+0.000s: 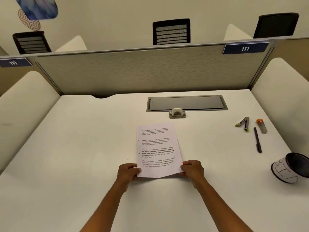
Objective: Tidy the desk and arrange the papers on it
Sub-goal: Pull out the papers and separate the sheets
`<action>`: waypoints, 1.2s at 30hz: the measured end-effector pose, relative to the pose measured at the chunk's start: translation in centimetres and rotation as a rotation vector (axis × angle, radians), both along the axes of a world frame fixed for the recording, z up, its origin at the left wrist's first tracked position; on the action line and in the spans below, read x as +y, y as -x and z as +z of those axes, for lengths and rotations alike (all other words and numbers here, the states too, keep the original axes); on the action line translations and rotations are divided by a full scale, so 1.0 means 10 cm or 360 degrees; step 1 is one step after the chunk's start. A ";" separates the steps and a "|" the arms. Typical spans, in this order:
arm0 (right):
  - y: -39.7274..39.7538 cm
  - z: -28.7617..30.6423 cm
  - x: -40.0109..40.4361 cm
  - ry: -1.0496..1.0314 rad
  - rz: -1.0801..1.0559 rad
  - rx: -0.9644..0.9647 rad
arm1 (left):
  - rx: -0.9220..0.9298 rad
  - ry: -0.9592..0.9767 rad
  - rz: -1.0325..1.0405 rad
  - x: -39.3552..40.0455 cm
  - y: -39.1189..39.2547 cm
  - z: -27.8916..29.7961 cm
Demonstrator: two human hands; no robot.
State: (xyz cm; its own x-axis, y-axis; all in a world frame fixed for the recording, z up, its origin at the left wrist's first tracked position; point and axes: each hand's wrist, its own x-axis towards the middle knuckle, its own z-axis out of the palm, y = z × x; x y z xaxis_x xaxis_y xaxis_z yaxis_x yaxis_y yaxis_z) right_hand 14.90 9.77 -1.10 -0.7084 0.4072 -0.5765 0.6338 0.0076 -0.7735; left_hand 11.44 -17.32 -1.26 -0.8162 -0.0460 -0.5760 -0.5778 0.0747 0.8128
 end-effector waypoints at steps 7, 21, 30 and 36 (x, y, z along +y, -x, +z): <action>0.00 0.03 -0.06 -0.0120 -0.0028 0.0010 | -0.0008 0.0153 0.0113 -0.04 0.08 0.03; 0.21 0.17 -0.49 0.0049 -0.0246 0.0094 | 0.0018 -0.0139 0.0021 -0.59 0.42 0.12; 0.75 0.31 -1.62 0.0127 -0.0265 0.0204 | 0.0140 -0.0237 -0.0001 -1.73 0.95 0.26; 1.15 0.25 -2.53 0.0177 -0.0247 0.0205 | 0.0209 -0.0036 0.0026 -2.63 1.37 0.17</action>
